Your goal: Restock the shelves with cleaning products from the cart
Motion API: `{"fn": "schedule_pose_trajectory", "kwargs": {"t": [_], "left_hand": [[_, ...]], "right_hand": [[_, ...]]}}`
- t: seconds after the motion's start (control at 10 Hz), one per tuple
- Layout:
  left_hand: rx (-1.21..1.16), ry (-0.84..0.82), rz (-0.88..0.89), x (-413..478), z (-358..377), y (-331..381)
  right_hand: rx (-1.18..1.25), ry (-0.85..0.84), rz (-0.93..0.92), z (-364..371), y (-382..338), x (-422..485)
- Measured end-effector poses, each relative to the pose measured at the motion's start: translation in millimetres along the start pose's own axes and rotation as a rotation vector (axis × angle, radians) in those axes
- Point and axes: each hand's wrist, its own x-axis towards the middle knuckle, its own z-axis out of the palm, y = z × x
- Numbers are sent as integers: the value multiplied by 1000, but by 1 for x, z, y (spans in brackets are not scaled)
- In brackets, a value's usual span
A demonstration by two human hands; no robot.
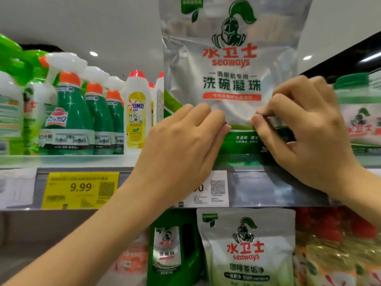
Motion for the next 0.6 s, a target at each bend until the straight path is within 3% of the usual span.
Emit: {"fn": "schedule_pose_trajectory", "kwargs": {"t": [0.4,0.5,0.6], "left_hand": [[-80,49,2,-3,-2,6],[-152,60,-31,-3,-11,11],[-240,70,-161,-12,-26,26]], "right_hand": [[94,-113,57,-13,-8,4],[159,-133,153,-29,-21,4],[208,-95,110,-57,-31,0]]}}
